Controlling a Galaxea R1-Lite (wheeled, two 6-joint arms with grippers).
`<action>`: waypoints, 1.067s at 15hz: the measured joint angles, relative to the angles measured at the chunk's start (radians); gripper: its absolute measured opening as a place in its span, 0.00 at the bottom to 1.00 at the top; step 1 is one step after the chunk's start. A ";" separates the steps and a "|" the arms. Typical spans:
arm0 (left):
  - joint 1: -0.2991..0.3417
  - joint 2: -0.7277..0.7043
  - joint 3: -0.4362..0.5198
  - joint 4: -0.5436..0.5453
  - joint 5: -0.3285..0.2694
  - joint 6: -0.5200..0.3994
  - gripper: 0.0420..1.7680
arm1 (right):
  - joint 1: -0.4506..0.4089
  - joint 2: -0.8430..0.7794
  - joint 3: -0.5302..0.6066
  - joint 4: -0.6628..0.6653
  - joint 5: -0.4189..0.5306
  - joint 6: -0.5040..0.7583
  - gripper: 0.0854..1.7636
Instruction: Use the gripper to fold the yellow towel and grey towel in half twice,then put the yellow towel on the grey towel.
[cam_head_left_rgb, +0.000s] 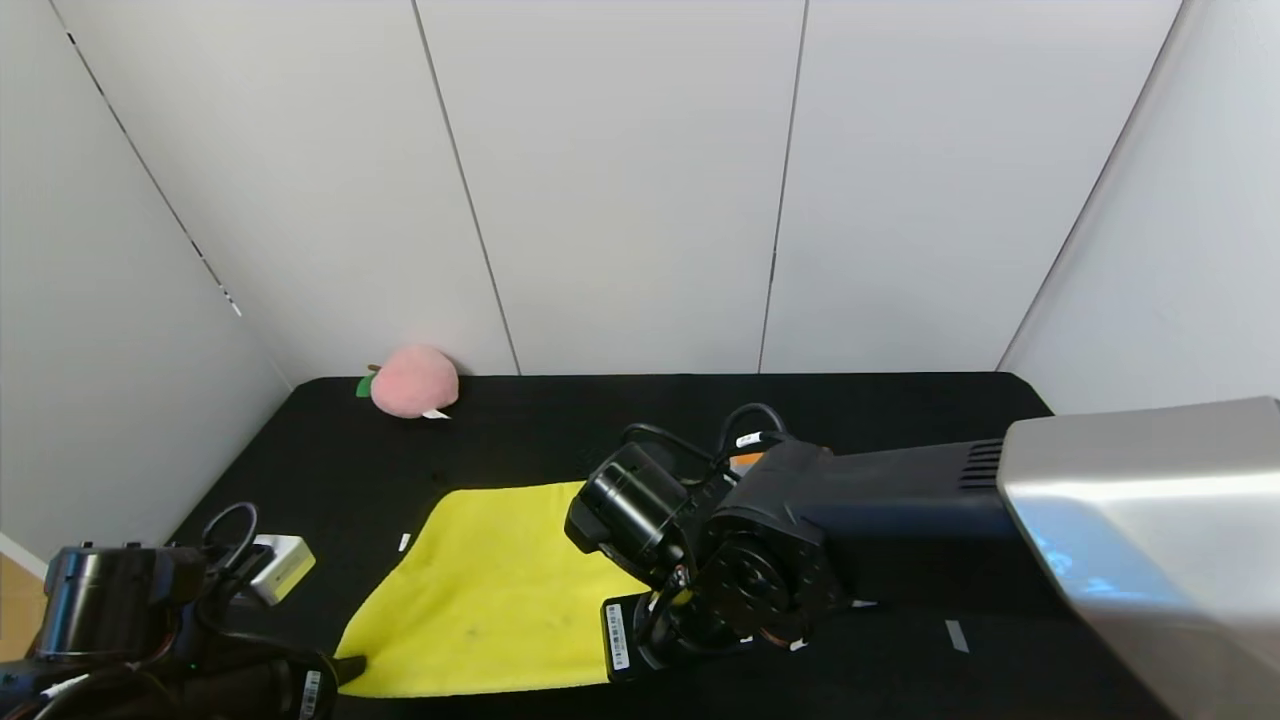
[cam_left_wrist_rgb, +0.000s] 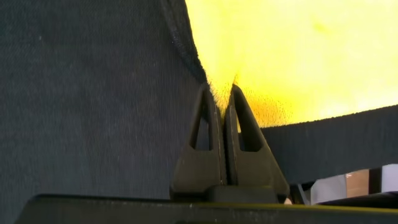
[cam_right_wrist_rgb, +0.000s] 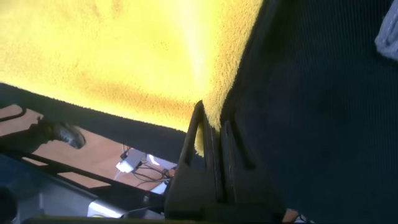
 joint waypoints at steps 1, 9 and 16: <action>0.000 -0.011 0.008 -0.003 -0.001 -0.001 0.04 | 0.002 -0.006 0.001 0.000 0.001 0.003 0.03; 0.008 0.027 -0.031 -0.008 0.003 0.000 0.04 | -0.059 0.013 -0.069 -0.005 0.094 0.003 0.03; 0.023 0.172 -0.216 -0.008 0.007 0.009 0.04 | -0.109 0.091 -0.208 0.004 0.115 -0.027 0.03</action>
